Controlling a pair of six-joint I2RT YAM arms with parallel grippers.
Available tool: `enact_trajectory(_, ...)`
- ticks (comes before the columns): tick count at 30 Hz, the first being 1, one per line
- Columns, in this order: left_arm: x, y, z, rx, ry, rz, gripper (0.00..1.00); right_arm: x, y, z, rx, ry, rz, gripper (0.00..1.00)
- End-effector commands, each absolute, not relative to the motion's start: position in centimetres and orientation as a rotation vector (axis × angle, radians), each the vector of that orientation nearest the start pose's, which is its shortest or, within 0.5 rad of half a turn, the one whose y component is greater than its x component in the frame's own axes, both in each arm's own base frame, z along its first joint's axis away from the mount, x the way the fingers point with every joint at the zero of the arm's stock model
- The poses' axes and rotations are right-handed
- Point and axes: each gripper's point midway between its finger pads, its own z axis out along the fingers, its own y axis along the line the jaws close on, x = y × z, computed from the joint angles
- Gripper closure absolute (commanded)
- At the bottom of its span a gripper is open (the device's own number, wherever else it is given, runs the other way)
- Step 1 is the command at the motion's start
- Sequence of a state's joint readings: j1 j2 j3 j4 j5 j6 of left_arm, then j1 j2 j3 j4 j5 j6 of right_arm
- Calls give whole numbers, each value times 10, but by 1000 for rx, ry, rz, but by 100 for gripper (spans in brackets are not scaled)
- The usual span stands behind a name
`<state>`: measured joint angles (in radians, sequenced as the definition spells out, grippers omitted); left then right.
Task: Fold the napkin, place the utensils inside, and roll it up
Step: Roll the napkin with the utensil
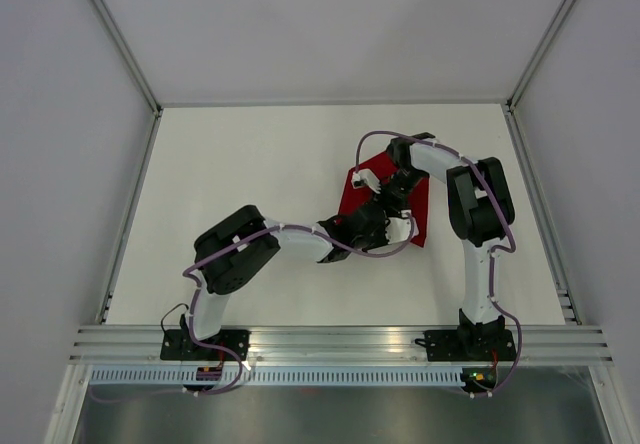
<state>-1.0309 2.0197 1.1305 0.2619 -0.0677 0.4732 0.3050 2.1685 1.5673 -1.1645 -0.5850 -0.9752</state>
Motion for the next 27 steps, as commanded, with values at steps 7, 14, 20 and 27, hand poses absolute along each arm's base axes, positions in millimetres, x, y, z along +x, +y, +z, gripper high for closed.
enact_trajectory(7, 278, -424, 2, 1599, 1761, -391, 98, 294, 144, -21, -1785, 2512, 836, 84)
enact_trajectory(14, 274, -420, 2, 1597, 1856, -528, 98, 309, 149, 21, -1615, 2445, 885, 54)
enact_trajectory(20, 272, -416, 2, 1574, 1952, -643, 98, 327, 139, 56, -1416, 2429, 909, 47)
enact_trajectory(27, 266, -415, 2, 1559, 2049, -735, 98, 347, 121, 83, -1221, 2361, 909, 47)
